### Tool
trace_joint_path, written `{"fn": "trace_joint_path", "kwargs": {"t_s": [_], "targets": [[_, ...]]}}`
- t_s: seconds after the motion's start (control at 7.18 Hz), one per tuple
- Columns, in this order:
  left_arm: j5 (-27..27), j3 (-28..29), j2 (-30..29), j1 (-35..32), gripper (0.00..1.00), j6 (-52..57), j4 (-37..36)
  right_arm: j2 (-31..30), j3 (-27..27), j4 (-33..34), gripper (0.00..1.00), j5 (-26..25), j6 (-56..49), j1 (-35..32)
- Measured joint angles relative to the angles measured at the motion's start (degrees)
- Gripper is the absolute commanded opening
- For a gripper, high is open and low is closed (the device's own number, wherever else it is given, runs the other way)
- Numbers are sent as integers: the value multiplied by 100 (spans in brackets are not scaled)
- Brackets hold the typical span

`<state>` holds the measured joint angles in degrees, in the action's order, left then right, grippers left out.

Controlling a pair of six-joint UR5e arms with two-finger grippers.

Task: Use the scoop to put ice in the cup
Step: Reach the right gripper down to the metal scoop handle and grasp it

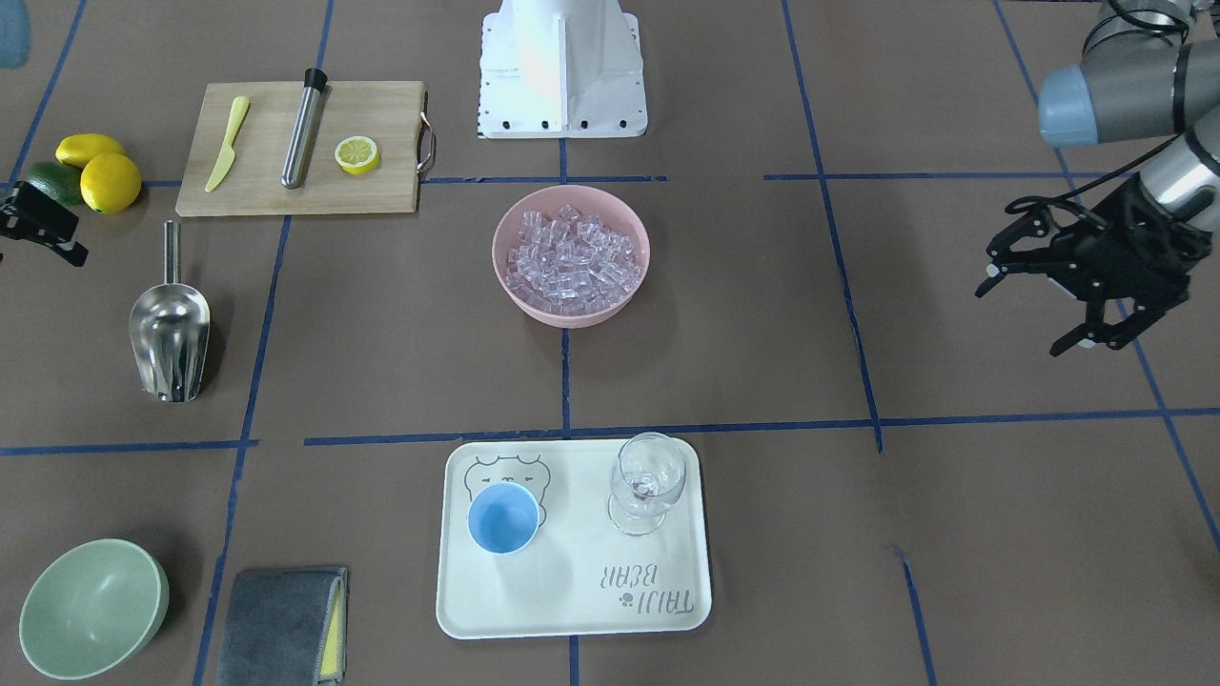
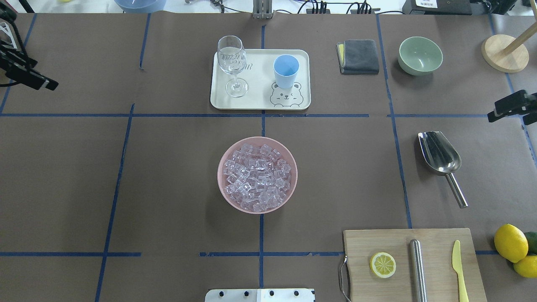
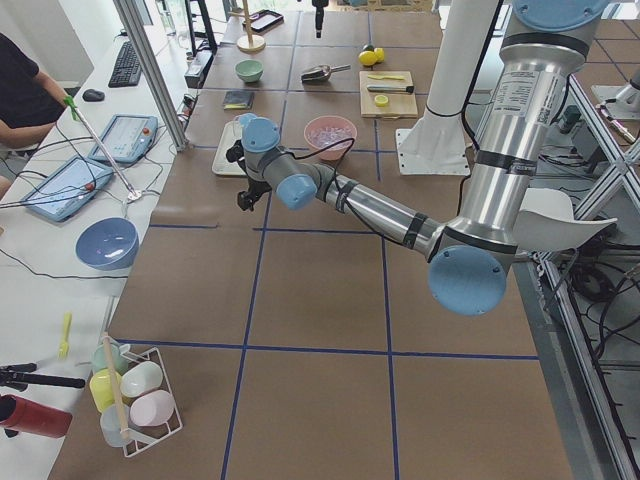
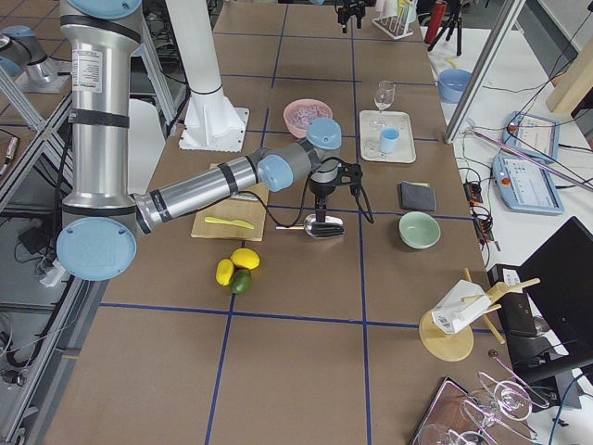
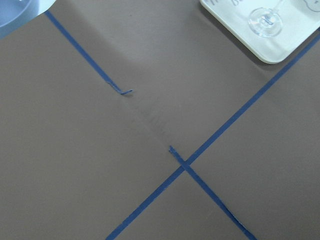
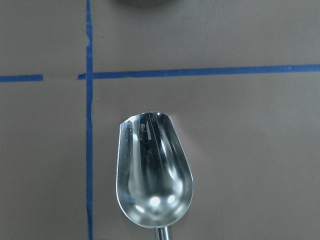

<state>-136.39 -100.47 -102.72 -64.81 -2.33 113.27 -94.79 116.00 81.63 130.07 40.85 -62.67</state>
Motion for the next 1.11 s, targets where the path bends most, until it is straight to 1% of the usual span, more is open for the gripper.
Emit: {"fn": "trace_joint_path", "kwargs": {"t_s": [0.14, 0.42, 0.56, 0.84, 0.98, 1.11], "targets": [[-5, -26, -9, 153, 100, -3, 29, -245, 46, -341, 100, -188, 249, 331], [-28, -29, -51, 241, 100, -59, 55, -813, -41, -1481, 100, -857, 893, 1247], [-20, 4, -74, 286, 100, -81, 56, -932, -148, -1766, 100, -1024, 1001, 1565], [-5, 50, -103, 475, 100, -182, 63, -931, -378, -1929, 100, -1136, 1044, 1895], [-3, 63, -121, 541, 100, -213, 68, -847, -499, -1943, 98, -1151, 1045, 1963], [-2, 75, -129, 568, 100, -224, 70, -736, -627, -1945, 88, -1156, 1043, 1995]]}}
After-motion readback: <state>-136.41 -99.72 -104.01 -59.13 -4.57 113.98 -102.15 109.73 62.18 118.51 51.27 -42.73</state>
